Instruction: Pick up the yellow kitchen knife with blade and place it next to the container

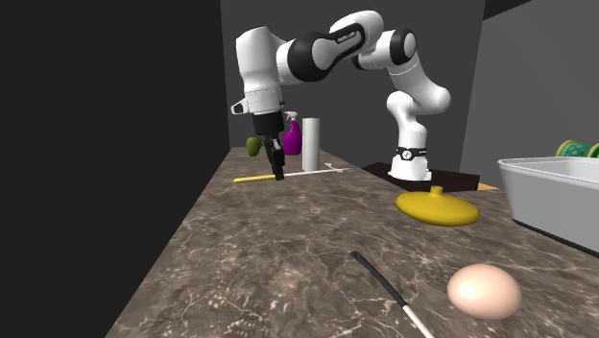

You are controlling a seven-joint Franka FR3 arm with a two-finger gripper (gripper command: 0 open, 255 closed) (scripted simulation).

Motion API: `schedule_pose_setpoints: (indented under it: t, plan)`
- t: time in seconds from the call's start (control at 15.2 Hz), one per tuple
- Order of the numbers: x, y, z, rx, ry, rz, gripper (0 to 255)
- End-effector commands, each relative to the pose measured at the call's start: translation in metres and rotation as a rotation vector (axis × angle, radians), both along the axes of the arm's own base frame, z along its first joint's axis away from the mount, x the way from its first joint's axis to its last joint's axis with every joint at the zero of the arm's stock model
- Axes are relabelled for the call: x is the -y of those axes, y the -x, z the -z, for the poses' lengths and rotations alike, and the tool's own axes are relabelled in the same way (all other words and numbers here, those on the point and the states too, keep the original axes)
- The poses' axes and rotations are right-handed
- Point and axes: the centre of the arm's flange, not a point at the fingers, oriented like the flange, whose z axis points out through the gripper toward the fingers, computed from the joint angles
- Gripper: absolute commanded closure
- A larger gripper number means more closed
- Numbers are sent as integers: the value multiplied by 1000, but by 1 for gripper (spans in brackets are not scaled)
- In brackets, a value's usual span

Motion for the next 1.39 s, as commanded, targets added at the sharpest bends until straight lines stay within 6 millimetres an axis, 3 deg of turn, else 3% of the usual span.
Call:
schedule_pose_setpoints:
  t: [0.0,1.32]
  plan:
    - [-1,0,-11,0,0,0,255]
    - [-1,0,-116,0,0,0,255]
